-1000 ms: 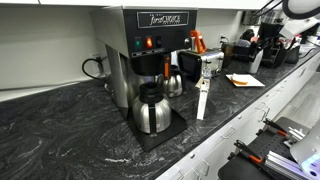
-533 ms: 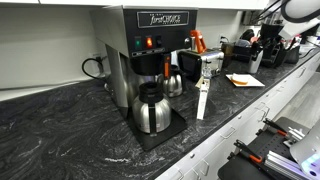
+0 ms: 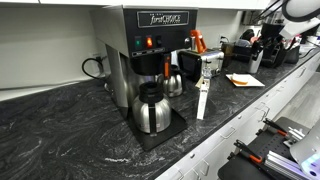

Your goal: Lower the right carriage on the toaster

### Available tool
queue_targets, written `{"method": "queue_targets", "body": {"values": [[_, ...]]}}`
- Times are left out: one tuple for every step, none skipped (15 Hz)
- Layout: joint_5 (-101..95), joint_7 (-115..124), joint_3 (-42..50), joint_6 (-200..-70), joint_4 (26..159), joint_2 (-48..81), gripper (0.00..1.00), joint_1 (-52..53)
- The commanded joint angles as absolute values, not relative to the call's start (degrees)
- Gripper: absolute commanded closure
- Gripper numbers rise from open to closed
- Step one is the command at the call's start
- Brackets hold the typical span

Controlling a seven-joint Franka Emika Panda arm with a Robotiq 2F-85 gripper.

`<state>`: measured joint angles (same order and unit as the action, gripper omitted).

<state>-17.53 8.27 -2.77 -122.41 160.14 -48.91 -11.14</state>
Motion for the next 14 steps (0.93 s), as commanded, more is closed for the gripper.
{"method": "queue_targets", "body": {"values": [[-19.0,7.3,1.1,-126.7,158.6,-45.4,0.00,-13.2],[-18.9,6.2,2.8,-128.8,158.1,-44.4,0.00,-13.4],[-18.4,5.2,4.1,-130.5,157.6,-43.2,0.00,-13.5],[-18.3,3.8,5.2,-132.6,157.0,-41.9,0.00,-13.6],[-18.2,2.7,6.1,-134.6,156.5,-40.4,0.00,-13.5],[-18.2,1.6,6.9,-136.8,155.7,-38.5,0.00,-13.6],[-17.9,0.8,7.6,-138.9,155.1,-36.8,0.00,-13.6],[-18.0,0.6,7.9,-141.8,154.3,-34.7,0.00,-13.9],[-18.0,0.3,8.1,-143.7,153.5,-32.7,0.00,-14.0],[-18.2,0.2,8.0,-145.7,152.4,-30.3,0.00,-14.2],[-18.6,0.3,7.8,-147.1,151.3,-28.1,0.00,-14.6],[-19.0,0.4,7.2,-145.6,149.7,-25.8,0.00,-15.1],[-17.4,0.9,7.4,-145.6,152.9,-30.1,0.00,-14.4],[-17.6,1.0,7.5,-145.6,151.7,-28.1,0.00,-14.4]]}}
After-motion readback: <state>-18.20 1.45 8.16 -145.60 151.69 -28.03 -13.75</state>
